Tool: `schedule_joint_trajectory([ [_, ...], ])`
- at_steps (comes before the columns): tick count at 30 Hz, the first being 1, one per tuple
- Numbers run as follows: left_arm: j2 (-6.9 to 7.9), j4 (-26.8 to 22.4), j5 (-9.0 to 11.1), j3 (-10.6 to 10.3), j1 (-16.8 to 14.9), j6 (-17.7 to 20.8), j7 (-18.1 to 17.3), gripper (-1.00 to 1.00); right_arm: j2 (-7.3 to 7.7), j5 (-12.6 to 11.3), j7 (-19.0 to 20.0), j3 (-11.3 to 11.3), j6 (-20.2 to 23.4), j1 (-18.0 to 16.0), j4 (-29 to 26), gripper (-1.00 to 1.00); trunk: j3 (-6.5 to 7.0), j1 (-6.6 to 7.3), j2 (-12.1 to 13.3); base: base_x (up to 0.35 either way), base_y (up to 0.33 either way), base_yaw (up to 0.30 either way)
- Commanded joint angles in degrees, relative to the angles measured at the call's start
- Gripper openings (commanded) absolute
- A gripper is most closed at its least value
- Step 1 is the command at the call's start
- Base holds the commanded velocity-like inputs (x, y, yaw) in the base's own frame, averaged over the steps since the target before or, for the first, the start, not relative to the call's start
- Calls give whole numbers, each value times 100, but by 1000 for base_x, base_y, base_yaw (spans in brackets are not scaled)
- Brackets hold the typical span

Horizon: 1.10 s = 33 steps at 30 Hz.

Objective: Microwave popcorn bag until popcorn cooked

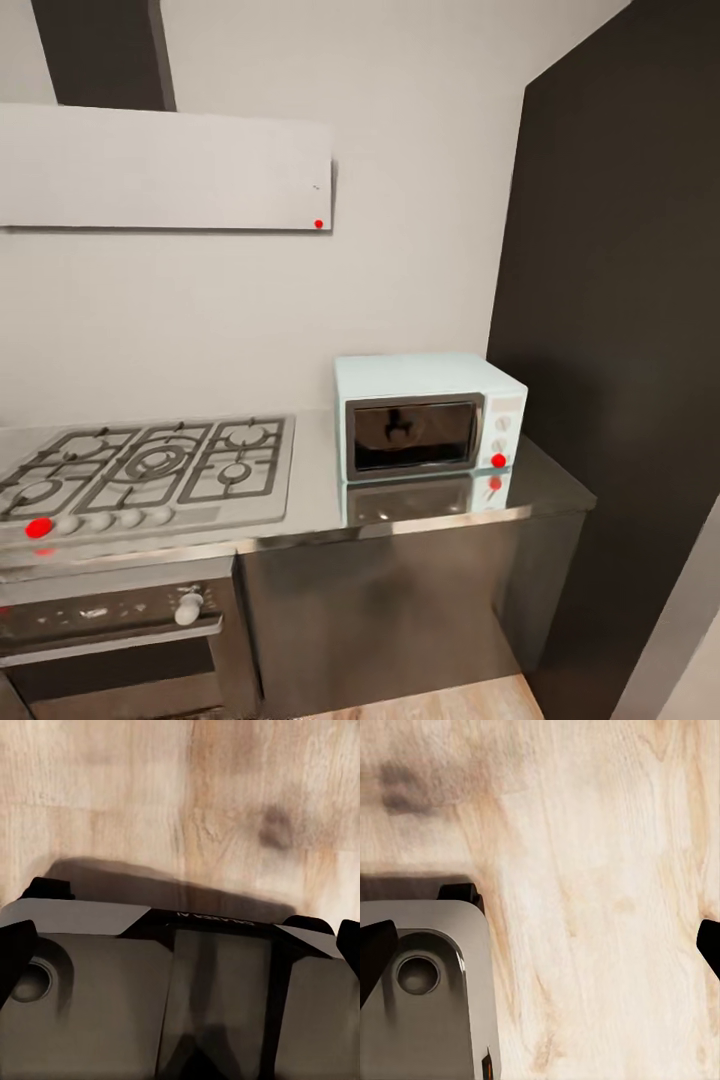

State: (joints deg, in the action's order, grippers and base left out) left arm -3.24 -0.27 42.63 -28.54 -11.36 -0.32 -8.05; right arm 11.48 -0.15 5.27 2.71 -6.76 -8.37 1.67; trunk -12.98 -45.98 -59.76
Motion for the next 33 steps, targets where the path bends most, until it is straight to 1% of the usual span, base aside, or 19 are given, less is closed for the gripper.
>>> schedule_joint_trajectory([
  [1,-1,10,61,-47,-7,-3,-21,100,3,-2,27,28,-37,-7,18,100,-7,-1,-5,0,0,268],
  [4,-1,10,61,-48,-7,-3,-21,100,8,-2,30,28,-38,-7,18,100,-7,-1,-5,0,0,208],
  [7,-1,10,61,-47,-7,-3,-21,100,23,-11,39,34,-43,-7,18,100,-7,-1,-5,0,0,61],
  [22,-1,10,68,-46,-7,-3,-21,100,-4,19,110,26,-46,-7,18,100,-7,-1,-5,0,0,3],
  [33,-1,10,70,-46,-7,-3,-12,100,-6,24,54,35,-50,-7,18,100,-7,-1,-5,0,0,0],
])
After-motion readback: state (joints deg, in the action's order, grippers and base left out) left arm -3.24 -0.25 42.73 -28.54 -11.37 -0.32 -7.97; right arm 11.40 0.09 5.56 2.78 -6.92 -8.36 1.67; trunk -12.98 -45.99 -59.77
